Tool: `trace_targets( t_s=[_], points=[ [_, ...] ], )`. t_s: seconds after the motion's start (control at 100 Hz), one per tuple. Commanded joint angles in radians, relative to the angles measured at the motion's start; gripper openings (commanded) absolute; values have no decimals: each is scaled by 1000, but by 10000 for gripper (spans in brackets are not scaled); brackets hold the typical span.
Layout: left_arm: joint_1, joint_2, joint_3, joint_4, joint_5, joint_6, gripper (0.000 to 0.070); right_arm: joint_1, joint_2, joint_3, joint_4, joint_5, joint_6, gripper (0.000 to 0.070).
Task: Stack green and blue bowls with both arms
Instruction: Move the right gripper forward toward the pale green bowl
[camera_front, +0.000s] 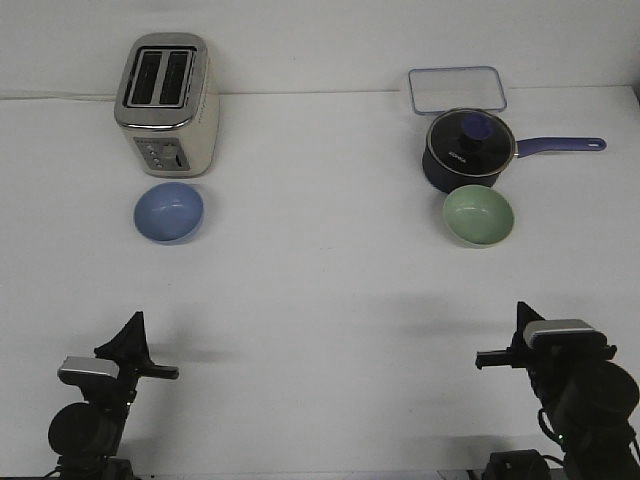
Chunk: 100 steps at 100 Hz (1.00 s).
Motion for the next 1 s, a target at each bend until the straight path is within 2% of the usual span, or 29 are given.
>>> trace_targets(
  t_s=[0.0,0.14,0.59,0.65,0.76,0.8,0.99],
  points=[
    [0,-2,-20,14,1,9,12,0,71,66,-55,0,8,3],
    [0,-2,-20,14,1,9,12,0,183,137,-107,-2,10,3],
    [0,-2,-20,14,1,9,12,1,285,143,-95,0,11,14],
    [0,-2,-20,14,1,9,12,1,283,143,-99,0,11,88],
    [0,-2,-20,14,1,9,12,0,283,143,-107,2,15,399],
    [0,-2,-20,14,1,9,12,0,283,143,-109,1,17,470],
    [0,-2,-20,14,1,9,12,0,284,144,-100,1,28,482]
  ],
)
